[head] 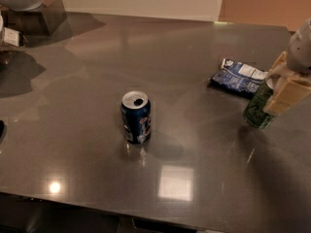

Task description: Move green can near blue chip bag

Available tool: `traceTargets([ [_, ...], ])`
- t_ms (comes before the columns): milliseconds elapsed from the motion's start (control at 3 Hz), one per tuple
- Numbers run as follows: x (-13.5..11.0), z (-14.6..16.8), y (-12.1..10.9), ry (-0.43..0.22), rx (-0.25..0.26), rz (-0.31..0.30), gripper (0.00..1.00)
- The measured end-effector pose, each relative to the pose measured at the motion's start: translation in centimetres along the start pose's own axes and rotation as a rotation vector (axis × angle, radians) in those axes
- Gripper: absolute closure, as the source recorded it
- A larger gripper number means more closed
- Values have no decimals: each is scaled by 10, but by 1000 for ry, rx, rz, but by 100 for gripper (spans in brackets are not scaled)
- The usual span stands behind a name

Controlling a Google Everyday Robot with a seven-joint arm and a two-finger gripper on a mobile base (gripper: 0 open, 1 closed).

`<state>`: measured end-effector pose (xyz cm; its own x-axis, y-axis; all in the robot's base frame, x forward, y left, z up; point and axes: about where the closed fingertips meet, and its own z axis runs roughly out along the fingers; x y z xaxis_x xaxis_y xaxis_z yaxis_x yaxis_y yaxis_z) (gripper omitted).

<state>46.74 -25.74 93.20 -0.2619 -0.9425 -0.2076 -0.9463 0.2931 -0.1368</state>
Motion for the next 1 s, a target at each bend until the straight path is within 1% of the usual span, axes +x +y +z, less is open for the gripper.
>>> traceTargets([
  [333, -8, 20, -23, -22, -30, 25, 83],
  [667, -15, 36, -41, -32, -47, 40, 60],
  [1000, -18, 48, -55, -26, -57, 42, 37],
])
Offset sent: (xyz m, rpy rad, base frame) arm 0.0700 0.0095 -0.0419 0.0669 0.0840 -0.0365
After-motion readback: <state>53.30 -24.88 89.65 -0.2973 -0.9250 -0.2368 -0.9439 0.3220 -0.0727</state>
